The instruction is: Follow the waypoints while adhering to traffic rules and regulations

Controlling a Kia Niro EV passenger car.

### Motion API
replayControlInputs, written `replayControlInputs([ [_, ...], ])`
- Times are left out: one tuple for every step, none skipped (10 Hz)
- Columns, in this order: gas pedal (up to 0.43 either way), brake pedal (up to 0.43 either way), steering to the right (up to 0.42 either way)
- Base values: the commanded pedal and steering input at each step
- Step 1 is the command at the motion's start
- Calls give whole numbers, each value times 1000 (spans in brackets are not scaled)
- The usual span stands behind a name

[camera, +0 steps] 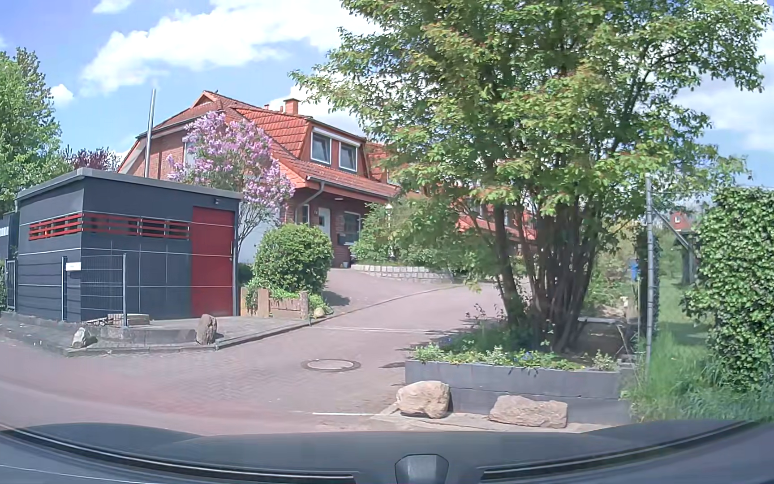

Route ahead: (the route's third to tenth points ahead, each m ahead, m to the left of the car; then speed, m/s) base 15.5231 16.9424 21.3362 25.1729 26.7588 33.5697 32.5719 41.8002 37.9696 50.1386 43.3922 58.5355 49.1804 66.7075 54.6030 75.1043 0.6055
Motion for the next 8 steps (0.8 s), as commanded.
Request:
replayControlInputs([
  [0, 177, -924],
  [0, 165, -929],
  [0, 116, -934],
  [0, 79, -941],
  [0, 79, -952],
  [0, 79, -967],
  [0, 67, -974],
  [0, 61, -974],
])
